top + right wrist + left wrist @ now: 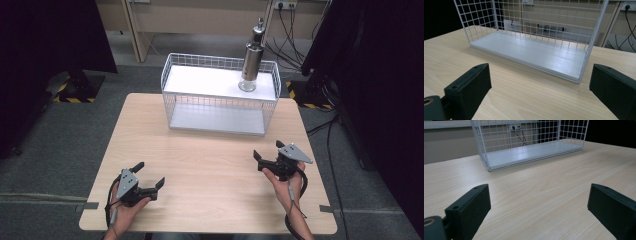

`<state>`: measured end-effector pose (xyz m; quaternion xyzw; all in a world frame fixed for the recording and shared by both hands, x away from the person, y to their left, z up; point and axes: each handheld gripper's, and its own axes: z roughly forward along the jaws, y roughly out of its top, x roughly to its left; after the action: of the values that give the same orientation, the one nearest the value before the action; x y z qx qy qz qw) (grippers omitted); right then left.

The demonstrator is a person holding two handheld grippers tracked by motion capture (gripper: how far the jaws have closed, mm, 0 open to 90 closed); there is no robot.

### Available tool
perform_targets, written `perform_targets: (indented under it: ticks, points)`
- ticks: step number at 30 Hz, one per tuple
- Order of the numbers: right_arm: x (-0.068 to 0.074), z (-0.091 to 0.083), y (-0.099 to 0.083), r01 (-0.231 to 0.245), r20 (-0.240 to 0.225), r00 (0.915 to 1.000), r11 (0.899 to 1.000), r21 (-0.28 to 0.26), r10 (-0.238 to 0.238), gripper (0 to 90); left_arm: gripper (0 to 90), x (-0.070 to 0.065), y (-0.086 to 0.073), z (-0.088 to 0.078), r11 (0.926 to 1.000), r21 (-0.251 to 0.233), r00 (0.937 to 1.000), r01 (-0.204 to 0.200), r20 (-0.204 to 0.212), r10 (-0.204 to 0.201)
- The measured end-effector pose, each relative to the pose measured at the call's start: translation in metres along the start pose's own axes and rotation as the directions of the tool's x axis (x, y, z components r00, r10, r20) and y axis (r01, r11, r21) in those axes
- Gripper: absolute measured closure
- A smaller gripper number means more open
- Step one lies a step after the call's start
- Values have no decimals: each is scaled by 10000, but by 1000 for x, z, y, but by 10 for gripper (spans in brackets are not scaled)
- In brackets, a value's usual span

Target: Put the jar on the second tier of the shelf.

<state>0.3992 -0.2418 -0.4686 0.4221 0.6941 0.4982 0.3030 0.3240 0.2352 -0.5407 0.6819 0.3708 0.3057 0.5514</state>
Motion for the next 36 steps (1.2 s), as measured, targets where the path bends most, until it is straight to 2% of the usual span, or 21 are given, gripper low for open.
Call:
perform_targets:
  ticks: [36]
  points:
    - [-11, -29, -41, -324, 448, 9985, 9991, 279, 312, 40, 45, 0, 0, 0, 10000, 19, 10000, -49, -46, 49]
